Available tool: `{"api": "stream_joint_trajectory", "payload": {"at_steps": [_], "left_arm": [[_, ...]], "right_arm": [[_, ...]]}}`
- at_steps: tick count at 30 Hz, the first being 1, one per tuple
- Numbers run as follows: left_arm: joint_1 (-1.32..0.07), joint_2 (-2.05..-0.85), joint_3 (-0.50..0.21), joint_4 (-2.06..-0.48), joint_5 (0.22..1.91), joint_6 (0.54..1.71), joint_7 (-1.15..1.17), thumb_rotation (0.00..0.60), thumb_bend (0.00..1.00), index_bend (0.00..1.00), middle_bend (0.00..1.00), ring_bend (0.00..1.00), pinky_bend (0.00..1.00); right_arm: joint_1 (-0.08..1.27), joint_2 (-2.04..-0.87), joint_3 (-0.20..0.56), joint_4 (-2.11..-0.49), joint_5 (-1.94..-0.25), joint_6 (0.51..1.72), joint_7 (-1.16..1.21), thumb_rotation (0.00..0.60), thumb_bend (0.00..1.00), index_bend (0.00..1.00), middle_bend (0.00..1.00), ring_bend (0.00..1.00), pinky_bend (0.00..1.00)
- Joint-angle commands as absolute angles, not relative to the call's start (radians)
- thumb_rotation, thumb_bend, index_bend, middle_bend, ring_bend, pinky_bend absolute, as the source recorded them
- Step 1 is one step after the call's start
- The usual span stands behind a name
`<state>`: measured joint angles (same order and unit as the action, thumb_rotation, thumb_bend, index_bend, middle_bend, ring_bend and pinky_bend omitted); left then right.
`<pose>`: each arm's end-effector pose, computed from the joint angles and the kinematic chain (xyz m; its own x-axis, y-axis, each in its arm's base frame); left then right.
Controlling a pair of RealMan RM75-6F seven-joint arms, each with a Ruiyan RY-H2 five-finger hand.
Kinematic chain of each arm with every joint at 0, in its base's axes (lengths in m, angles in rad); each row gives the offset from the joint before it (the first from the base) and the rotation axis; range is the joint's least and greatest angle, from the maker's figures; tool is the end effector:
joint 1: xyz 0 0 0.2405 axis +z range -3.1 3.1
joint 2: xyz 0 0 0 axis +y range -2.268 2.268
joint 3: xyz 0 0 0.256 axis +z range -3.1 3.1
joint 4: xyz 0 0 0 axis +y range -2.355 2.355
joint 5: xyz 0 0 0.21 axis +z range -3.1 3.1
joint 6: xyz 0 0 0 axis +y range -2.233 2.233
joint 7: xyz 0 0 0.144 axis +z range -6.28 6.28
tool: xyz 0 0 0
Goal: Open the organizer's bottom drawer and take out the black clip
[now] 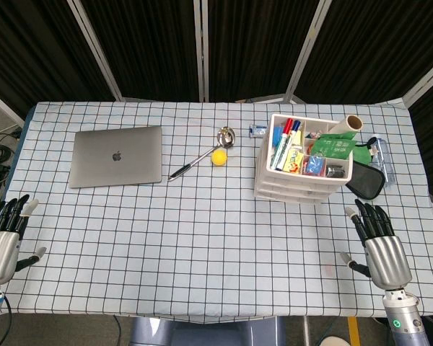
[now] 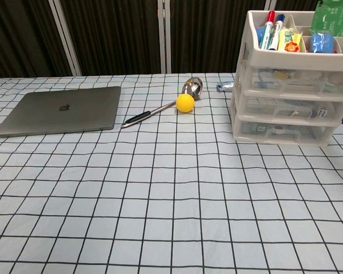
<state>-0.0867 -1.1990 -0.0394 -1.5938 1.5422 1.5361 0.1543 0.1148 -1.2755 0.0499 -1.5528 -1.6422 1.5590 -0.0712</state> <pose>-0.2994 0.1788 0.1383 0.4794 -0.0421 0.8766 0.8754 -0.0479 -0.4810 -0.2786 -0.1872 0.1175 0.3680 0.0857 0.9259 -0.9097 -0.1728 0.3776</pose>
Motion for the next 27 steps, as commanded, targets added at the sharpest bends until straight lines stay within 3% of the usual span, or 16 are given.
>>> {"api": "stream_joint_trajectory", "payload": {"at_steps": [1, 24, 26, 27], "left_arm": [[-0.086, -1.198, -0.039, -1.596, 1.543, 1.538, 0.156, 0.600, 0.17, 0.00, 0.00, 0.00, 0.00], [-0.084, -1.196, -0.039, -1.602, 1.552, 1.547, 0.155, 0.600, 0.17, 0.00, 0.00, 0.00, 0.00], [-0.083, -1.196, -0.039, -1.602, 1.551, 1.547, 0.155, 0.600, 0.17, 0.00, 0.00, 0.00, 0.00], [-0.083, -1.195, -0.039, -1.603, 1.549, 1.547, 0.153, 0.600, 0.17, 0.00, 0.00, 0.00, 0.00]], "right_arm": [[0.115, -1.275, 0.049, -1.552, -1.643, 1.559, -0.071, 0.600, 0.09, 0.12, 0.00, 0.00, 0.00], [0.125, -1.263, 0.038, -1.571, -1.630, 1.518, -0.059, 0.600, 0.09, 0.11, 0.00, 0.00, 0.00], [0.128, -1.260, 0.036, -1.576, -1.633, 1.512, -0.049, 0.600, 0.09, 0.12, 0.03, 0.02, 0.07], [0.130, -1.259, 0.037, -1.578, -1.635, 1.511, -0.043, 0.600, 0.09, 0.13, 0.09, 0.10, 0.18]]}}
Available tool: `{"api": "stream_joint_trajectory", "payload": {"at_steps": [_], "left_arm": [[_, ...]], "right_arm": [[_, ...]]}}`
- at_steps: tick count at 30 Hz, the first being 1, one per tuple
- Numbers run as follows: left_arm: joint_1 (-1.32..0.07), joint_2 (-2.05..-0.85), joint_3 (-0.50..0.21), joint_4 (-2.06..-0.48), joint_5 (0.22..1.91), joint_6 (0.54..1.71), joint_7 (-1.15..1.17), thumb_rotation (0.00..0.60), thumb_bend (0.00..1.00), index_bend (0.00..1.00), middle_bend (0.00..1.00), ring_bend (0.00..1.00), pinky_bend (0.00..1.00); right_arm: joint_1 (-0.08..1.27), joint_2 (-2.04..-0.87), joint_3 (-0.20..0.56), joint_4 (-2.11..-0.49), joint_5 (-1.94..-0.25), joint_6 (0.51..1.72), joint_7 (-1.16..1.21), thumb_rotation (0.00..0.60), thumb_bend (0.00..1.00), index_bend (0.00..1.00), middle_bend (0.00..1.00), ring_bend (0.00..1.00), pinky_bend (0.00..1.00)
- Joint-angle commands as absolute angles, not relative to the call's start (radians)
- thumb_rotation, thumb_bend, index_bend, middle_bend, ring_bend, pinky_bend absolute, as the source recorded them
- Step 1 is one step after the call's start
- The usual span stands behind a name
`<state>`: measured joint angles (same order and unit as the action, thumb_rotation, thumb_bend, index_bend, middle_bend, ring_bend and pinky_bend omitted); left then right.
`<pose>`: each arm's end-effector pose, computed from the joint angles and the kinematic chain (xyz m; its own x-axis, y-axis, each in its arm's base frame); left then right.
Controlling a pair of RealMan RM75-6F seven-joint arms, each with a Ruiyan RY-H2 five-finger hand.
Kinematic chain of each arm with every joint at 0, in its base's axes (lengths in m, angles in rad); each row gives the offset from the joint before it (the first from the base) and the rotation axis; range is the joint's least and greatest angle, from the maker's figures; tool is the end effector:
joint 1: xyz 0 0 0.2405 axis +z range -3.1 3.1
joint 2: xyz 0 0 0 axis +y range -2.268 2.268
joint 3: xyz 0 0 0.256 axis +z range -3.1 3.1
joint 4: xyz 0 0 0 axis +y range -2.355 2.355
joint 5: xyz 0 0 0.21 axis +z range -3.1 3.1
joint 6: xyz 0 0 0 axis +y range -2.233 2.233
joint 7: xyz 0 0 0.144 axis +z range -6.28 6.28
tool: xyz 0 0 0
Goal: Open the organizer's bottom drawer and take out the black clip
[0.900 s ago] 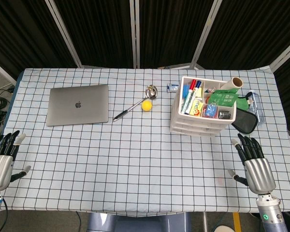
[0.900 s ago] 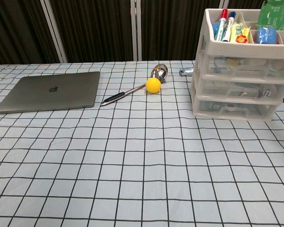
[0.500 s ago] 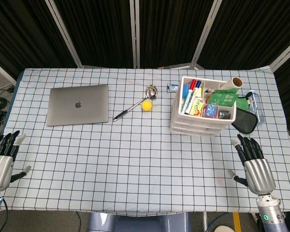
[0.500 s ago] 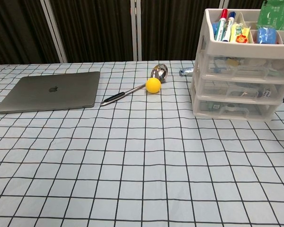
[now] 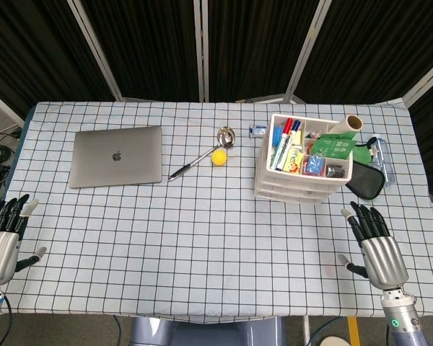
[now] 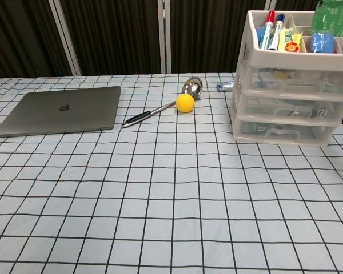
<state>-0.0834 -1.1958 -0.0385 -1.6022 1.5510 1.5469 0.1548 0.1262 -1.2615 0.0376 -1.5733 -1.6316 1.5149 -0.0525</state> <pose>-0.2970 0.1774 0.1396 0.4749 -0.0513 0.8785 0.8772 -0.0527 -0.4773 -0.2782 -0.1881 0.1132 0.3537 0.0298 0.9349 -0.9183 -0.1787 0.3532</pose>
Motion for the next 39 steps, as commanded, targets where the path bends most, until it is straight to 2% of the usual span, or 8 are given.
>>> {"api": "stream_joint_trajectory", "payload": {"at_steps": [1, 3, 6, 9, 11, 18, 27, 39], "left_arm": [[-0.083, -1.195, -0.040, -1.603, 1.548, 1.547, 0.151, 0.600, 0.17, 0.00, 0.00, 0.00, 0.00], [-0.083, -1.194, -0.042, -1.602, 1.546, 1.548, 0.147, 0.600, 0.17, 0.00, 0.00, 0.00, 0.00], [-0.084, -1.197, -0.047, -1.599, 1.540, 1.547, 0.144, 0.600, 0.17, 0.00, 0.00, 0.00, 0.00], [-0.086, -1.203, -0.049, -1.594, 1.542, 1.549, 0.145, 0.600, 0.17, 0.00, 0.00, 0.00, 0.00], [-0.086, -1.206, -0.050, -1.592, 1.542, 1.550, 0.146, 0.600, 0.17, 0.00, 0.00, 0.00, 0.00], [-0.085, -1.215, -0.058, -1.582, 1.541, 1.563, 0.134, 0.600, 0.17, 0.00, 0.00, 0.00, 0.00], [-0.081, -1.210, -0.057, -1.582, 1.548, 1.574, 0.116, 0.600, 0.17, 0.00, 0.00, 0.00, 0.00], [-0.076, -1.202, -0.055, -1.582, 1.562, 1.587, 0.093, 0.600, 0.17, 0.00, 0.00, 0.00, 0.00]], "right_arm": [[0.132, -1.259, 0.039, -1.580, -1.636, 1.512, -0.038, 0.600, 0.09, 0.13, 0.16, 0.18, 0.27], [0.137, -1.263, 0.046, -1.583, -1.637, 1.515, -0.022, 0.600, 0.10, 0.14, 0.40, 0.49, 0.56], [0.155, -1.275, 0.057, -1.587, -1.622, 1.492, 0.041, 0.600, 0.12, 0.14, 0.65, 0.74, 0.78], [0.187, -1.278, 0.066, -1.605, -1.583, 1.420, 0.100, 0.600, 0.14, 0.13, 0.82, 0.90, 0.89], [0.207, -1.271, 0.066, -1.635, -1.552, 1.364, 0.129, 0.600, 0.18, 0.11, 0.88, 0.95, 0.92], [0.287, -1.236, 0.095, -1.772, -1.372, 1.123, 0.298, 0.600, 0.34, 0.09, 0.94, 1.00, 0.94], [0.376, -1.238, 0.157, -1.810, -1.225, 0.877, 0.594, 0.600, 0.38, 0.09, 0.94, 1.00, 0.94], [0.421, -1.310, 0.225, -1.725, -1.102, 0.737, 0.807, 0.600, 0.38, 0.09, 0.94, 1.00, 0.94]]}}
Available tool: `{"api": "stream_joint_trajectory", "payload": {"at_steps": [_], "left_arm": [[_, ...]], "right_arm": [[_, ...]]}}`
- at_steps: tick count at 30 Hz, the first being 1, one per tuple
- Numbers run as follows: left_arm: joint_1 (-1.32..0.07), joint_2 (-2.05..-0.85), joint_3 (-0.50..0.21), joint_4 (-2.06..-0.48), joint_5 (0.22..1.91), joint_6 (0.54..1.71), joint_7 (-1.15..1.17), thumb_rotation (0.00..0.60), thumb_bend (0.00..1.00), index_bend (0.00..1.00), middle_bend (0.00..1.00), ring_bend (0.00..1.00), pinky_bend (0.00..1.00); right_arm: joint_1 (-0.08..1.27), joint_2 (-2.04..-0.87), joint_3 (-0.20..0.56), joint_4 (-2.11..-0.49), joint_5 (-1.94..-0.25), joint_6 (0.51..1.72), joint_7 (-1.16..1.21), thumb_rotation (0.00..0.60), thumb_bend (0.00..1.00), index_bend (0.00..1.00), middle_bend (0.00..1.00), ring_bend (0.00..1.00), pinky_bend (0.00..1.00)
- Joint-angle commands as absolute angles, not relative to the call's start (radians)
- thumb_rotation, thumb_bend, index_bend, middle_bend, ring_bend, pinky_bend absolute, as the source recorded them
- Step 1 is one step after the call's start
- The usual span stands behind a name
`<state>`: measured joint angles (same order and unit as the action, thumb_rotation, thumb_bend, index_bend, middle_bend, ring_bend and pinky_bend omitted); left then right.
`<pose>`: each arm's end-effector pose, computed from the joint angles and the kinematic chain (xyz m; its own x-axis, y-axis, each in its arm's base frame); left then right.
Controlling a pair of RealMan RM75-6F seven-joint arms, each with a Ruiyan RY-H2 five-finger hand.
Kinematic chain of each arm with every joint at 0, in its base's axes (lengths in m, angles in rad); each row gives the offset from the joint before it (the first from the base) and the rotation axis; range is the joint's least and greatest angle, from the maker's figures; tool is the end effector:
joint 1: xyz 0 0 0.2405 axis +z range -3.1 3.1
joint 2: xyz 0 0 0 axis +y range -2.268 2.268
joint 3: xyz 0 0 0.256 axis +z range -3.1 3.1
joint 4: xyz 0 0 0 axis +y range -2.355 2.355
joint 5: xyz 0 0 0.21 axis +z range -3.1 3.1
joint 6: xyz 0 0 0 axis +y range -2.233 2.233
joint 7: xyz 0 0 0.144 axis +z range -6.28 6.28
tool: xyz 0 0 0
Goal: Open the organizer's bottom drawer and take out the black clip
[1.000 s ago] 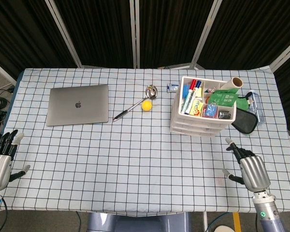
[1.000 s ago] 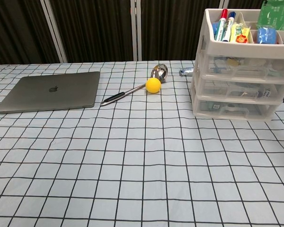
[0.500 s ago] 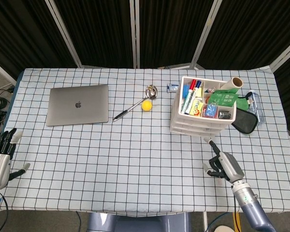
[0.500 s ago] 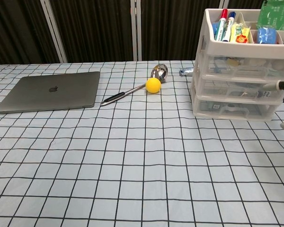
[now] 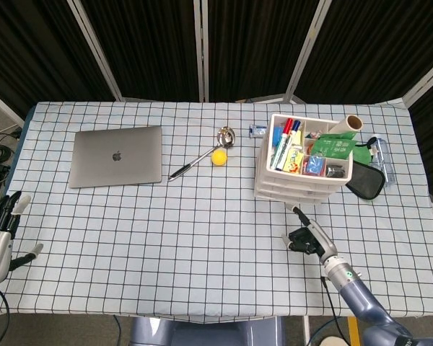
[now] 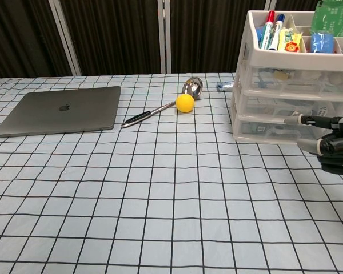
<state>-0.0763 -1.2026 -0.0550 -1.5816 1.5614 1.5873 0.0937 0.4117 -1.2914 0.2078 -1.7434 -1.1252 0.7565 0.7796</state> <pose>-0.2971 0.1783 0.1463 0.4286 -0.1033 0.8976 0.8987 -0.0532 -0.4352 -0.2276 -0.2660 0.0270 -0.6902 -0.4011 0.6023 -0.7236 0.3806 -0.5758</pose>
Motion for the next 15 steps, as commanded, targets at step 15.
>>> {"api": "stream_joint_trajectory", "payload": {"at_steps": [15], "left_arm": [[-0.074, -1.198, -0.054, -1.588, 1.569, 1.594, 0.088, 0.600, 0.17, 0.00, 0.00, 0.00, 0.00]], "right_arm": [[0.459, -1.396, 0.295, -1.615, -0.960, 0.574, 0.934, 0.600, 0.38, 0.10, 0.94, 1.00, 0.94]]}}
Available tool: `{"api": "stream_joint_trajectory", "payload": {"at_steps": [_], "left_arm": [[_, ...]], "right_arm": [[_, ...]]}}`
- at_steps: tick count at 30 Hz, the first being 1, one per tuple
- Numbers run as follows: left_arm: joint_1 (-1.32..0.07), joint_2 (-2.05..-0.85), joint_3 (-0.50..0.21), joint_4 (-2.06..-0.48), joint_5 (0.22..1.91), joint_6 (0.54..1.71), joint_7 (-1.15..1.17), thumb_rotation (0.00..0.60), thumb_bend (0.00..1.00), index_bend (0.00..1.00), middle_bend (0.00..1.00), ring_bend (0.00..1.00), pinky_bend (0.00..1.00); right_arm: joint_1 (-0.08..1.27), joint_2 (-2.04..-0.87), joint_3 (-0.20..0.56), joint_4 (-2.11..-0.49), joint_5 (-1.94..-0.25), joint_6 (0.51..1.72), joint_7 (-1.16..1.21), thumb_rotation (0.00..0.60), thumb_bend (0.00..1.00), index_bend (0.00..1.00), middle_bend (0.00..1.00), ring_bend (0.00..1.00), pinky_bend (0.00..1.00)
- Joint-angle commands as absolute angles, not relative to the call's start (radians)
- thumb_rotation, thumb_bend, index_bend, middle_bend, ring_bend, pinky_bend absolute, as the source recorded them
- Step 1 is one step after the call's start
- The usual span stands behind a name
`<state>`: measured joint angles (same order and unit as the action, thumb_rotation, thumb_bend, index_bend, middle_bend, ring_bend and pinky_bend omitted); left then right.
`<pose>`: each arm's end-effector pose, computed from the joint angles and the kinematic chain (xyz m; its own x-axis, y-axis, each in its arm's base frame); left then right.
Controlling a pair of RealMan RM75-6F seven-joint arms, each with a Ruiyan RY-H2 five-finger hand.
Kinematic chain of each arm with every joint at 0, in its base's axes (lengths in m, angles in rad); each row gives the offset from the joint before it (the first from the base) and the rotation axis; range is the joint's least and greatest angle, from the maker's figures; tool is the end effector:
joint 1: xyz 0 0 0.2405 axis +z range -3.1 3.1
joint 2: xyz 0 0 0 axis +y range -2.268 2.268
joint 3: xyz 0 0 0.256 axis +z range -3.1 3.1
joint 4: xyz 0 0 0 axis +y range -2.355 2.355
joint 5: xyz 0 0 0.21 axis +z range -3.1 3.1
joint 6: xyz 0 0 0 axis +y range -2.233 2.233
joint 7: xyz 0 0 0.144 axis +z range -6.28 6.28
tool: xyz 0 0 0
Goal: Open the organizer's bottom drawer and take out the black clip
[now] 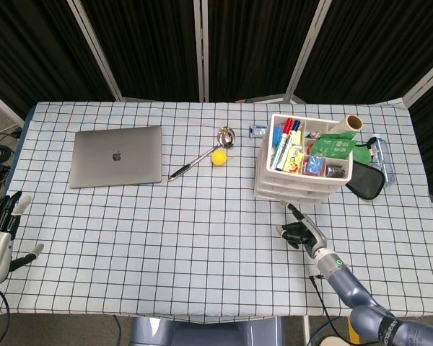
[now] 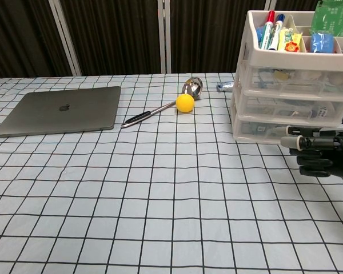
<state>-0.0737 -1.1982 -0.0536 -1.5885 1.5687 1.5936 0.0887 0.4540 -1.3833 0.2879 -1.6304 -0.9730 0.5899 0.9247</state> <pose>-0.2954 0.1771 0.1474 0.4214 -0.1072 0.9005 0.9015 -0.0586 -0.4289 -0.2294 -0.2874 -0.0011 -0.8542 -0.2907 0.4310 -0.5177 0.5516 -0.6540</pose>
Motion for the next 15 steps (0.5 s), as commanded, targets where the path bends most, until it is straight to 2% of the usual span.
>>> {"api": "stream_joint_trajectory", "payload": {"at_steps": [1, 15], "left_arm": [[-0.074, -1.198, -0.054, -1.588, 1.569, 1.593, 0.087, 0.600, 0.17, 0.00, 0.00, 0.00, 0.00], [-0.078, -1.199, -0.052, -1.587, 1.569, 1.583, 0.086, 0.600, 0.17, 0.00, 0.00, 0.00, 0.00]], "right_arm": [[0.459, -1.401, 0.297, -1.608, -0.956, 0.568, 0.935, 0.600, 0.38, 0.10, 0.94, 1.00, 0.94], [0.479, -1.476, 0.335, -1.508, -0.883, 0.521, 0.913, 0.600, 0.38, 0.10, 0.94, 1.00, 0.94]]}}
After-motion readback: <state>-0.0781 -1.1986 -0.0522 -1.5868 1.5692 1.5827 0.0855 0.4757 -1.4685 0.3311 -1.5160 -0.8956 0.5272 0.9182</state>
